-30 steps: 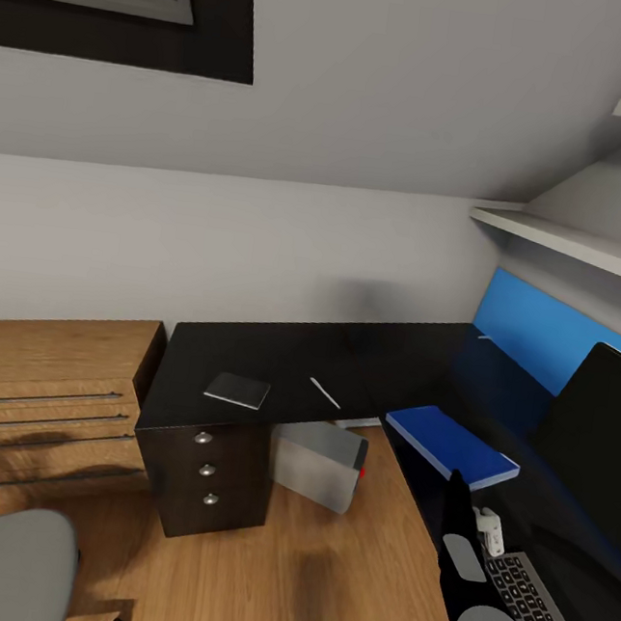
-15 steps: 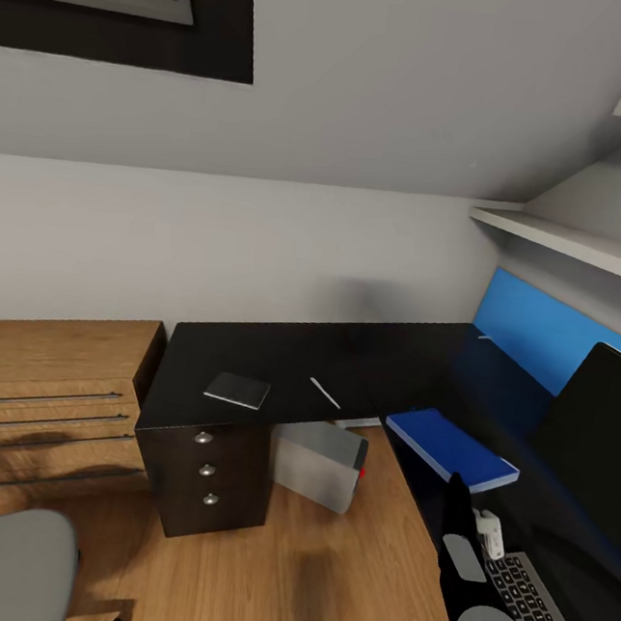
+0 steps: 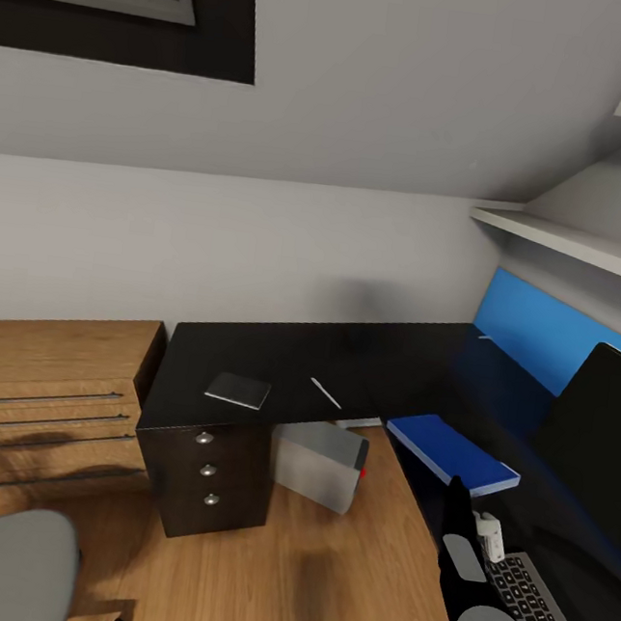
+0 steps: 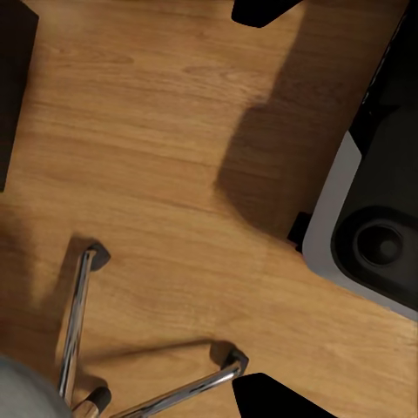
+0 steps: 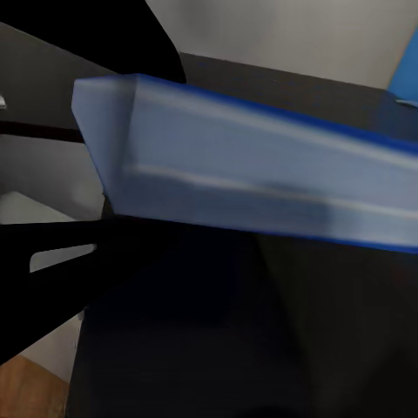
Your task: In the bedroom, organize the workspace by keeping the computer under the desk, ensuring the monitor is on the desk, placing the keyboard on the desk next to the monitor, placing the mouse on the desk next to the keyboard, moving the folder from the swivel chair onto the desk next to the mouse, stacking the notebook on top of the folder with the pen on top of the notebook, and positioning the swivel chair next to the desk.
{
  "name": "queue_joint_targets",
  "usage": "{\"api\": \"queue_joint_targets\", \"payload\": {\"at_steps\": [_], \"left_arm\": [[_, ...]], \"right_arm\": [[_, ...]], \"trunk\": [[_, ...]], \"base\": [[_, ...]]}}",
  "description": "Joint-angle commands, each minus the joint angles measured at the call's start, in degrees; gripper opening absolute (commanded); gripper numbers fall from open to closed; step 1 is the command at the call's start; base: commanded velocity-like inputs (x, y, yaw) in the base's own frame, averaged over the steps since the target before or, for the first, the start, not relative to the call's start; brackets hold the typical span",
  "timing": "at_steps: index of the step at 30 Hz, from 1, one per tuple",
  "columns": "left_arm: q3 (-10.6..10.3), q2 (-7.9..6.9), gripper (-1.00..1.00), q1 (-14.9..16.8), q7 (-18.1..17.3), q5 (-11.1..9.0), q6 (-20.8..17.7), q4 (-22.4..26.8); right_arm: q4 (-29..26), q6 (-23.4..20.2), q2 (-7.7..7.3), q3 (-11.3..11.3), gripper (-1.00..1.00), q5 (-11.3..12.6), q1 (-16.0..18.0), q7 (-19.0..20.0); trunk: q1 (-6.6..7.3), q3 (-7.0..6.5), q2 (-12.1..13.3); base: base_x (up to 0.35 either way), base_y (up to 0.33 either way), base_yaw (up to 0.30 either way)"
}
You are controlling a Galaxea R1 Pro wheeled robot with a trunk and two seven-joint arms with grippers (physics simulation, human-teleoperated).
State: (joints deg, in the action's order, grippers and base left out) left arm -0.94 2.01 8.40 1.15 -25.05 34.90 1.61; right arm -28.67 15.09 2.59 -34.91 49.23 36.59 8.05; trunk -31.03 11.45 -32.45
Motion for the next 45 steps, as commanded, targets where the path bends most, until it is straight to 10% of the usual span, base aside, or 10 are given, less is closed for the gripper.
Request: {"api": "queue_joint_targets", "payload": {"at_steps": [1, 45], "left_arm": [[-0.12, 0.01, 1.00, 0.03, 0.11, -0.09, 0.17, -0.03], [-0.12, 0.80, 1.00, 0.04, 0.17, -0.18, 0.01, -0.03]], "right_arm": [[0.01, 0.03, 0.05, -0.23, -1.00, 0.60, 0.06, 0.48], [0.03, 1.80, 0.28, -0.59, -1.00, 0.95, 0.06, -0.32]], "trunk": [[-0.02, 0.09, -0.08], [-0.02, 0.09, -0.08]], "base": [[0.000, 0.106, 0.000], [0.000, 0.022, 0.000]]}}
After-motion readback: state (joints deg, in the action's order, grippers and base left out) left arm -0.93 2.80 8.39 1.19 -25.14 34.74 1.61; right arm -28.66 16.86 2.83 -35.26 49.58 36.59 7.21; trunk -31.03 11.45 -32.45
